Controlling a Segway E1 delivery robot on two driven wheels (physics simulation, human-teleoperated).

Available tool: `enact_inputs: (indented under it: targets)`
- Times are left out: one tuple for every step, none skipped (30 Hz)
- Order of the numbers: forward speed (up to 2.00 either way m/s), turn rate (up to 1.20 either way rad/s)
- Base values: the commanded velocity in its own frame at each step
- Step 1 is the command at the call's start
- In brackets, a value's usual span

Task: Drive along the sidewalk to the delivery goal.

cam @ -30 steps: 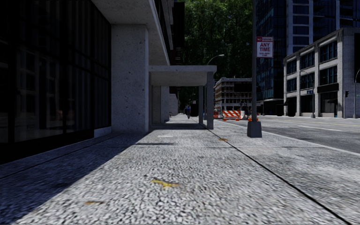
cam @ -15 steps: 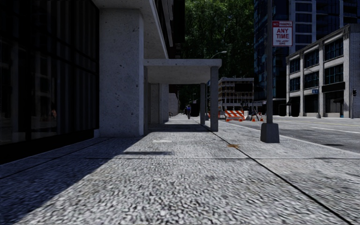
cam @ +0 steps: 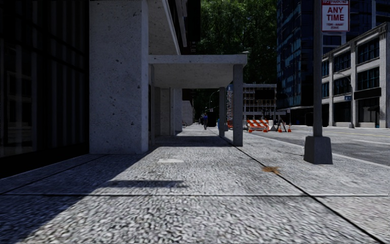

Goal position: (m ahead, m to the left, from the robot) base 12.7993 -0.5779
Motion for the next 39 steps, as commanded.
enact_inputs:
  targets:
    - [2.00, 0.00]
    - [2.00, 0.00]
    - [2.00, 0.00]
    - [2.00, 0.00]
    - [2.00, 0.00]
    - [2.00, 0.00]
    - [2.00, 0.00]
    - [2.00, 0.00]
    - [2.00, 0.00]
    - [2.00, 0.00]
    - [2.00, 0.00]
    - [2.00, 0.00]
    - [2.00, 0.00]
    - [2.00, 0.00]
    - [2.00, 0.00]
    - [2.00, 0.00]
    - [2.00, 0.00]
    - [2.00, 0.00]
    - [2.00, 0.00]
    - [2.00, 0.00]
    - [2.00, 0.00]
    - [2.00, 0.00]
    - [2.00, 0.00]
    - [2.00, 0.00]
    - [2.00, 0.00]
    - [2.00, 0.00]
    - [2.00, 0.00]
    - [2.00, 0.00]
    - [2.00, 0.00]
    - [2.00, 0.00]
    - [2.00, 0.00]
    - [2.00, 0.00]
    - [2.00, 0.00]
    - [2.00, 0.00]
    - [2.00, 0.00]
    - [2.00, 0.00]
    - [2.00, 0.00]
    - [2.00, 0.00]
    - [2.00, 0.00]
